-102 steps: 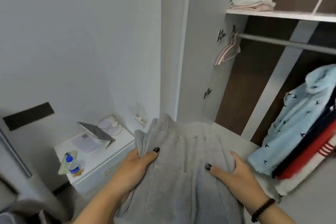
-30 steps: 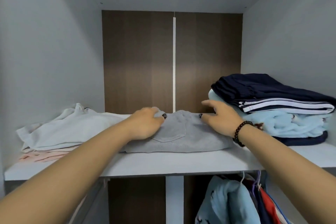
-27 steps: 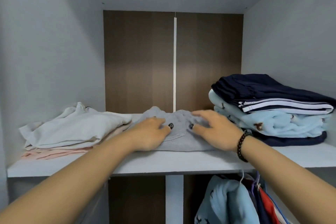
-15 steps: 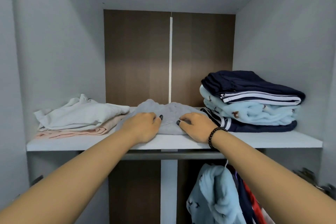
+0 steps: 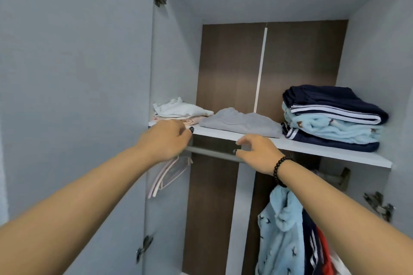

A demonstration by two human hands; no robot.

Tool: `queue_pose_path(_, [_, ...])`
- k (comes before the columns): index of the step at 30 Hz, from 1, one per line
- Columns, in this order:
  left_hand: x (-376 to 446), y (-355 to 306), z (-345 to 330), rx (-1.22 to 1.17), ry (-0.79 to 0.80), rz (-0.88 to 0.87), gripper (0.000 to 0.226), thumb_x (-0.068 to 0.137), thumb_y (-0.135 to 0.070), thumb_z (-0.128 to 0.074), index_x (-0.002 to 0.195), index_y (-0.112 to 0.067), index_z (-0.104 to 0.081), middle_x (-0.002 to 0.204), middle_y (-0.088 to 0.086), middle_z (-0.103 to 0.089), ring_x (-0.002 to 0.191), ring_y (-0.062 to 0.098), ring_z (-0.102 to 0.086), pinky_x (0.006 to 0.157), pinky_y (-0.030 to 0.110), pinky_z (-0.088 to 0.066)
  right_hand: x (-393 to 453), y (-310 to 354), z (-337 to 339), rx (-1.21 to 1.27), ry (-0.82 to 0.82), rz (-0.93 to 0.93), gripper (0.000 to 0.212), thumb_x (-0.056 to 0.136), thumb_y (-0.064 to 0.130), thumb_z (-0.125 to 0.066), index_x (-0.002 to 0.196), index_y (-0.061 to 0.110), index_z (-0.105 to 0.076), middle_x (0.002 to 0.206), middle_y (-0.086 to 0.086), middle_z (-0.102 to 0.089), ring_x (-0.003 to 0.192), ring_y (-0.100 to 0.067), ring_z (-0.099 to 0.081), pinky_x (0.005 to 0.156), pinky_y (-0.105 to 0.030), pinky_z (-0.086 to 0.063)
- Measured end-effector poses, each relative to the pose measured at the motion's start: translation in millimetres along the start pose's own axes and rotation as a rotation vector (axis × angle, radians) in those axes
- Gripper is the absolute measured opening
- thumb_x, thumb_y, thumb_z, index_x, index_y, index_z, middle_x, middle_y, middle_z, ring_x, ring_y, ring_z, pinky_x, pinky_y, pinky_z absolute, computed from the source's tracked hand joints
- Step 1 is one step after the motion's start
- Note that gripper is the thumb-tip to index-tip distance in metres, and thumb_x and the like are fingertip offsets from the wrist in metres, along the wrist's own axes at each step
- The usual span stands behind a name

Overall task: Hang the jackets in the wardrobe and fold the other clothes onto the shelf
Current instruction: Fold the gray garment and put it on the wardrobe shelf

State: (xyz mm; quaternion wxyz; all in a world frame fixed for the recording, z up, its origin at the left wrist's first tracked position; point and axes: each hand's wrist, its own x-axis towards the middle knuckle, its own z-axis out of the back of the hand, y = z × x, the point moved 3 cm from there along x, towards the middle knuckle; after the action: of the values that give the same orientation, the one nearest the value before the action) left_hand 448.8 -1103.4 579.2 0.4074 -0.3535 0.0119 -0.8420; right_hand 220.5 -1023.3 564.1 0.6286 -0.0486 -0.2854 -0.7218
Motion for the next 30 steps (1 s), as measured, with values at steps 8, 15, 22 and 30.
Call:
queue_pose_path(8, [-103.5, 59.1, 93.4, 0.132, 0.016, 0.263, 0.019, 0.094, -0.039, -0.047, 0.085, -0.029, -0.061, 0.093, -0.003, -0.07, 0.086, 0.022, -0.063, 0.075, 0.033, -0.053, -43.5, 106.0, -26.6, 0.093, 0.133, 0.157, 0.027, 0.089, 0.033, -0.061, 0.114, 0.023, -0.062, 0.116, 0.006, -0.057, 0.109, -0.012, -0.053, 0.086, -0.023, -0.041])
queue_pose_path(15, [-154.7, 128.8, 148.3, 0.388, -0.177, 0.392, 0.029, 0.093, -0.034, -0.044, 0.077, -0.012, -0.056, 0.069, 0.001, -0.06, 0.062, 0.019, -0.056, 0.051, 0.023, -0.035, -47.3, 213.1, -49.8, 0.163, 0.134, 0.277, 0.029, 0.09, 0.027, -0.06, 0.118, 0.021, -0.062, 0.121, 0.005, -0.058, 0.11, -0.01, -0.052, 0.087, -0.02, -0.039])
queue_pose_path(22, [-176.5, 188.1, 140.5, 0.219, -0.205, 0.379, 0.025, 0.098, -0.034, -0.04, 0.113, -0.016, -0.034, 0.077, -0.008, -0.049, 0.062, 0.016, -0.047, 0.054, 0.029, -0.036, -41.6, 341.8, -66.5, 0.017, -0.103, 0.622, 0.046, 0.091, 0.017, -0.051, 0.137, 0.019, -0.043, 0.147, 0.002, -0.035, 0.12, -0.019, -0.051, 0.094, -0.033, -0.046])
queue_pose_path(30, [-174.5, 206.7, 122.4, -0.055, -0.068, 0.312, 0.036, 0.101, -0.025, -0.04, 0.132, -0.011, -0.03, 0.079, -0.002, -0.053, 0.069, 0.02, -0.054, 0.055, 0.031, -0.037, -27.7, 411.6, -91.6, -0.591, -0.344, 0.918, 0.05, 0.084, 0.011, -0.049, 0.134, 0.016, -0.049, 0.155, -0.008, -0.026, 0.145, -0.027, -0.012, 0.112, -0.035, -0.013])
